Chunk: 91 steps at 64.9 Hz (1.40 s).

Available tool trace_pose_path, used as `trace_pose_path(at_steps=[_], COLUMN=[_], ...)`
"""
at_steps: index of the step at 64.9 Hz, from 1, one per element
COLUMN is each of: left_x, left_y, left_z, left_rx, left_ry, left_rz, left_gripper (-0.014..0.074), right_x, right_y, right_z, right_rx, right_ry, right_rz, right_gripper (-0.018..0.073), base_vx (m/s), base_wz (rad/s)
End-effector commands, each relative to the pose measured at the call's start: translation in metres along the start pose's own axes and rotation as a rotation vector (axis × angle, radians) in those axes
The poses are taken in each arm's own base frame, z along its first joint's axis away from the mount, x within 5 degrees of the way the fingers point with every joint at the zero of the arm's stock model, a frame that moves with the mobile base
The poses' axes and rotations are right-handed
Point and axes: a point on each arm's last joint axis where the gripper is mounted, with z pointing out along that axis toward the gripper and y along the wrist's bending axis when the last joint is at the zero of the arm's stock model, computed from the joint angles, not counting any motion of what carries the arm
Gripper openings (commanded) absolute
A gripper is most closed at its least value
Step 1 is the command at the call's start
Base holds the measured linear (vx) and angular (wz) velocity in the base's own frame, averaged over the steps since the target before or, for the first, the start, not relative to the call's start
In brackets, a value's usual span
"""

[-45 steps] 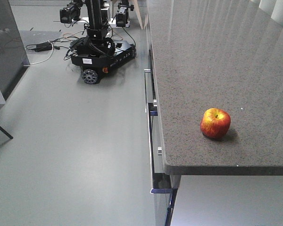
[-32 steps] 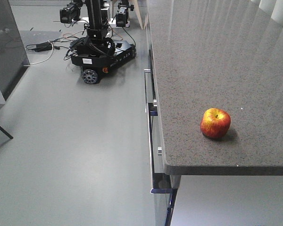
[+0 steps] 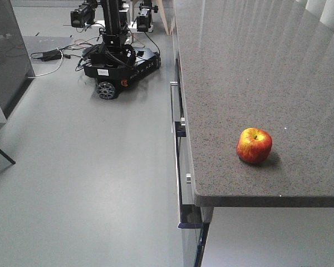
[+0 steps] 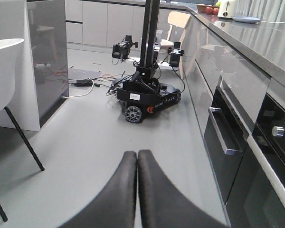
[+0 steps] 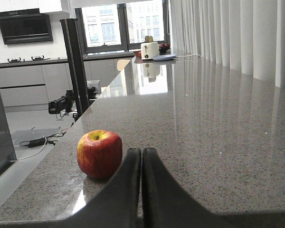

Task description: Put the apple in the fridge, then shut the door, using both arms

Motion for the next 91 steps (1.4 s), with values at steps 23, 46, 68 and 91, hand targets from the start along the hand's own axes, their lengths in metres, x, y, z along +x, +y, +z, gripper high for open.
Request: trace_pose_path(at_steps=[23,46,68,91], left_x=[0.003,0.003,0.003,0.003], left_y=[0.000,0.000,0.000,0.000], left_z=[0.001,0.001,0.001,0.001], left_rx=[0.017,0.017,0.017,0.017], left_ry=[-0.057,-0.057,-0.057,-0.057], left_rz=[-0.001,-0.001,-0.001,-0.001], left_gripper=[-0.0005,-0.0005,-0.0005,-0.0005], right_x=[-0.007,-0.072,-0.182,-0.192], right_y=[0.001,0.008,0.030,0.038], right_z=[-0.001,-0.008,0.009,0.044], right_rx=[-0.011,-0.033,-0.112,-0.189], right_ry=[-0.085,-0.141,0.088,0.104], right_rz=[0.052,0.255,-0.016,0.029], right_gripper=[-0.0002,-0.0002,0.0217,0.0711], base_vx=[0.00,0.00,0.00,0.00], base_wz=[0.00,0.00,0.00,0.00])
